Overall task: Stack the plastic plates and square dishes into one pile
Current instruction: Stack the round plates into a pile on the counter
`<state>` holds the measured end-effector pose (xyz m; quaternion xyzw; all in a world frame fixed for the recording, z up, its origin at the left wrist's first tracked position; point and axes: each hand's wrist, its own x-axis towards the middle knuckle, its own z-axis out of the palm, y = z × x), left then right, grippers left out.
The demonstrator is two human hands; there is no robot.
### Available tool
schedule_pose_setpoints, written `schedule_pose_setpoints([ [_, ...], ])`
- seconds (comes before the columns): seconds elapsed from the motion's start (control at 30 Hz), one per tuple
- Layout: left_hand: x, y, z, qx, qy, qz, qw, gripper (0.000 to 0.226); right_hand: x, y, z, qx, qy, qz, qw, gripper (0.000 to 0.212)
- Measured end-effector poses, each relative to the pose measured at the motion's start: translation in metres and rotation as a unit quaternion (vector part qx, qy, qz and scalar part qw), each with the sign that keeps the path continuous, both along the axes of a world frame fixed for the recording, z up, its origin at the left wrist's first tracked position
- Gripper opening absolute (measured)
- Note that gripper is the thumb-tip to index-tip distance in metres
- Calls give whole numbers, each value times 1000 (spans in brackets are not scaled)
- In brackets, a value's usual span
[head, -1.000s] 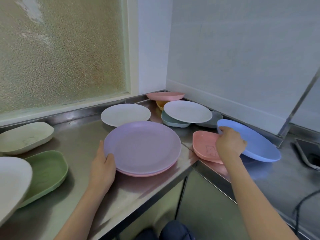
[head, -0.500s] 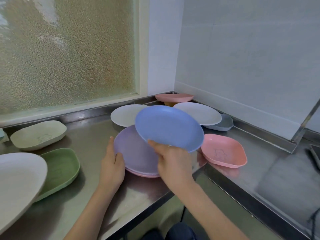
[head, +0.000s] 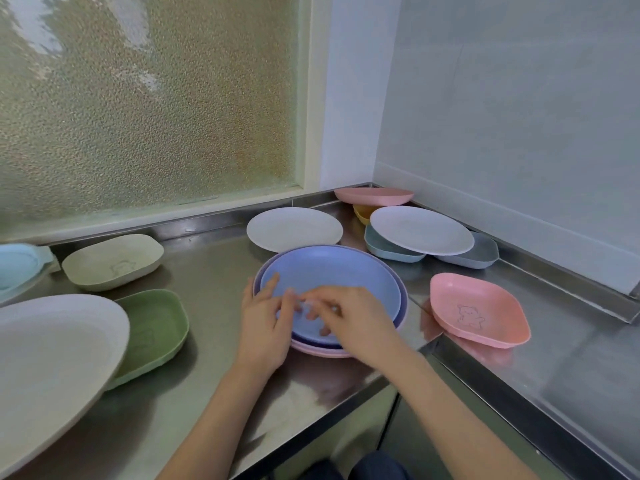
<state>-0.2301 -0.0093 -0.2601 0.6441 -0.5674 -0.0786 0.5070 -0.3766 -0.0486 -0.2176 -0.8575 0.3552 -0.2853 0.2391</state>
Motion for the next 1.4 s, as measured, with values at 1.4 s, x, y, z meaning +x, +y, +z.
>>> schedule_pose_setpoints([
  [1.4, 22, -99, 28, 165, -70, 43, 983, 39, 38, -234, 31, -231, 124, -255, 931, 30],
])
